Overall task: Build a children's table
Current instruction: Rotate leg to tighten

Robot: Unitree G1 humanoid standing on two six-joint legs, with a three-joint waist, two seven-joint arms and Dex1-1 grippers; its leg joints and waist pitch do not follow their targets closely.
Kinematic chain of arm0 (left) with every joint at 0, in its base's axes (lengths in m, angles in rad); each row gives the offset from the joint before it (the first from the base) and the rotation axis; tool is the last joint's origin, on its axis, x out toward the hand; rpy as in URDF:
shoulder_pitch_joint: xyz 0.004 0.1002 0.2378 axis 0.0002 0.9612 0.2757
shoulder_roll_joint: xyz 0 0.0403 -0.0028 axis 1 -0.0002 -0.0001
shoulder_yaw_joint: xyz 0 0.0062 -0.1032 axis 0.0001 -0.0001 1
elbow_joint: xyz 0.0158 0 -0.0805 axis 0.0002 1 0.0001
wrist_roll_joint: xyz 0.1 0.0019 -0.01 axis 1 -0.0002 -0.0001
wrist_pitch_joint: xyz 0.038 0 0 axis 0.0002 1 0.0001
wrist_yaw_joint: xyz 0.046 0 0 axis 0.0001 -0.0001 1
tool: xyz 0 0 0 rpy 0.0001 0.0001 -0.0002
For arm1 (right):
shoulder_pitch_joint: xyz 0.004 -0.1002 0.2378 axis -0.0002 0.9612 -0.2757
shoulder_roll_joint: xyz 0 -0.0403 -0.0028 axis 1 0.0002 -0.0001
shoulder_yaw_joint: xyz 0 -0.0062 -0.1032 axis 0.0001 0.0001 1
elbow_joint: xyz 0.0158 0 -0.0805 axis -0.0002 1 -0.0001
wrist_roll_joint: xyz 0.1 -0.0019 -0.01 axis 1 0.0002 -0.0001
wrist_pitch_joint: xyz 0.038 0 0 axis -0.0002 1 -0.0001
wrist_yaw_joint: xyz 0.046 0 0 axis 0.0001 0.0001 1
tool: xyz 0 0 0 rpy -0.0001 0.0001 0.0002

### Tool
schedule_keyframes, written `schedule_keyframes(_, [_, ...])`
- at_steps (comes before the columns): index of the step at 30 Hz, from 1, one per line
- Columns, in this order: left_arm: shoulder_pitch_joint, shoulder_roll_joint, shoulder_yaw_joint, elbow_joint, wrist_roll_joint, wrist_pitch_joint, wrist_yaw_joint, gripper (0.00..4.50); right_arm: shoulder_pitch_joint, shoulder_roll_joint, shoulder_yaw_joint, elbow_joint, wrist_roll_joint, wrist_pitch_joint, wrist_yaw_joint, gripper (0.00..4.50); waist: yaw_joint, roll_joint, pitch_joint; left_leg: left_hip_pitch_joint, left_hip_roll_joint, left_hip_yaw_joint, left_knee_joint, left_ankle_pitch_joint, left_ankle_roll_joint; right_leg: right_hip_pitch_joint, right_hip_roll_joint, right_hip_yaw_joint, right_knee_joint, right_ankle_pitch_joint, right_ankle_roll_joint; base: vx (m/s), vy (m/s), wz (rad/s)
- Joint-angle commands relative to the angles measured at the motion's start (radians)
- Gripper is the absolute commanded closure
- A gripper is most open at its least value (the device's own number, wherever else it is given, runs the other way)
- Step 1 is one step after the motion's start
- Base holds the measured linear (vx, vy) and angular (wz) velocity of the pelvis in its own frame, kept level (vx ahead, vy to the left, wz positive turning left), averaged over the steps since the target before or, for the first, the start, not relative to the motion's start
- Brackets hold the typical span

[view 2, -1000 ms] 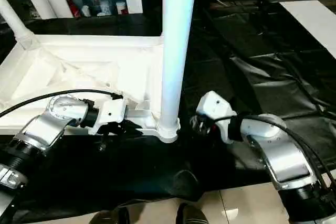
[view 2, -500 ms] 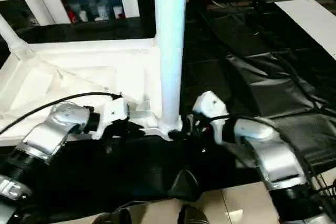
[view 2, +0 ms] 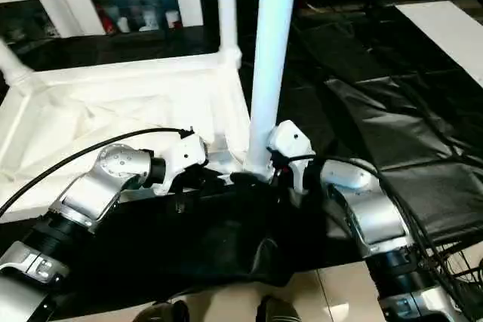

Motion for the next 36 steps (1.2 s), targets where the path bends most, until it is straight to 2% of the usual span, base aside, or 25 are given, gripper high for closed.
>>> schedule_keyframes(1, [0.014,-0.002,0.003,0.059,0.013,-0.001,0.035,4.50,-0.013,0.000,0.007,0.024,0.001,-0.017,0.019,0.35,0.002,-0.019,-0.069,0.005,0.015,-0.014,-0.057,-0.206,0.086,0.056,-0.057,0.037,-0.094,-0.392,-0.151,0.000,0.000,0.00])
schedule_keyframes(3, [0.011,-0.001,0.006,0.063,0.010,-0.002,0.033,4.50,-0.017,0.003,0.007,0.033,0.001,-0.017,0.017,0.35,0.001,-0.021,-0.067,0.004,0.013,-0.014,-0.058,-0.209,0.086,0.057,-0.056,0.036,-0.096,-0.407,-0.147,0.000,0.000,0.00])
schedule_keyframes(10, [0.005,0.025,0.009,0.068,0.005,-0.022,-0.002,4.50,-0.045,0.020,0.016,0.103,-0.013,-0.049,0.014,0.84,-0.004,-0.022,-0.068,0.006,0.014,-0.017,-0.059,-0.232,0.077,0.053,-0.059,0.034,-0.102,-0.475,-0.127,0.000,0.000,0.00])
schedule_keyframes(14, [0.009,0.035,0.012,0.067,0.003,-0.026,-0.011,4.50,-0.049,0.019,0.018,0.113,-0.016,-0.055,0.021,1.31,-0.003,-0.022,-0.072,0.003,0.015,-0.017,-0.059,-0.209,0.080,0.056,-0.058,0.035,-0.098,-0.437,-0.132,0.000,0.000,0.00])
schedule_keyframes(15, [0.011,0.040,0.013,0.069,0.002,-0.030,-0.013,4.50,-0.050,0.016,0.023,0.118,-0.019,-0.060,0.030,1.31,-0.004,-0.025,-0.074,0.003,0.015,-0.016,-0.058,-0.205,0.082,0.056,-0.057,0.035,-0.097,-0.428,-0.135,0.000,0.000,0.00])
schedule_keyframes(18, [0.015,0.046,0.015,0.073,0.002,-0.035,-0.017,4.50,-0.049,0.011,0.030,0.128,-0.024,-0.070,0.043,1.53,-0.002,-0.025,-0.076,0.003,0.014,-0.014,-0.056,-0.192,0.086,0.057,-0.057,0.036,-0.094,-0.407,-0.145,0.000,0.000,0.00])
schedule_keyframes(19, [0.015,0.047,0.015,0.074,0.002,-0.036,-0.017,4.50,-0.051,0.011,0.031,0.133,-0.025,-0.074,0.044,1.73,-0.002,-0.025,-0.076,0.002,0.015,-0.014,-0.056,-0.187,0.087,0.058,-0.057,0.036,-0.093,-0.397,-0.148,0.000,0.000,0.00])
schedule_keyframes(20, [0.015,0.047,0.015,0.075,0.002,-0.037,-0.017,4.50,-0.053,0.012,0.032,0.139,-0.025,-0.077,0.045,1.77,-0.003,-0.030,-0.076,0.001,0.014,-0.014,-0.057,-0.184,0.088,0.059,-0.056,0.036,-0.093,-0.395,-0.148,0.000,0.000,0.00])
schedule_keyframes(21, [0.015,0.048,0.015,0.076,0.001,-0.038,-0.017,4.50,-0.058,0.014,0.034,0.149,-0.026,-0.083,0.045,1.77,-0.003,-0.027,-0.077,0.001,0.015,-0.015,-0.057,-0.184,0.088,0.058,-0.058,0.035,-0.091,-0.398,-0.151,0.000,0.000,0.00])
schedule_keyframes(28, [0.013,0.052,0.017,0.083,0.000,-0.043,-0.019,4.50,-0.080,0.032,0.045,0.201,-0.035,-0.107,0.055,1.88,-0.006,-0.028,-0.074,0.003,0.014,-0.016,-0.058,-0.212,0.079,0.056,-0.058,0.034,-0.099,-0.469,-0.127,0.000,0.000,0.00])
schedule_keyframes(30, [0.011,0.054,0.018,0.089,-0.001,-0.045,-0.019,4.50,-0.082,0.035,0.052,0.210,-0.038,-0.111,0.064,1.88,-0.007,-0.033,-0.073,0.004,0.014,-0.015,-0.059,-0.213,0.080,0.053,-0.057,0.035,-0.100,-0.473,-0.122,0.000,0.000,0.00])
schedule_keyframes(31, [0.010,0.054,0.018,0.090,-0.001,-0.045,-0.018,4.50,-0.082,0.035,0.053,0.211,-0.038,-0.111,0.065,1.88,-0.006,-0.031,-0.073,0.003,0.014,-0.016,-0.059,-0.212,0.080,0.054,-0.058,0.035,-0.099,-0.471,-0.123,0.000,0.000,0.00])
schedule_keyframes(36, [-0.004,0.050,0.040,0.108,-0.013,-0.040,0.005,4.50,-0.083,0.054,0.052,0.248,-0.033,-0.111,0.049,1.88,-0.011,-0.039,-0.059,0.004,0.012,-0.016,-0.063,-0.236,0.081,0.046,-0.057,0.035,-0.106,-0.523,-0.105,0.000,0.000,0.00])
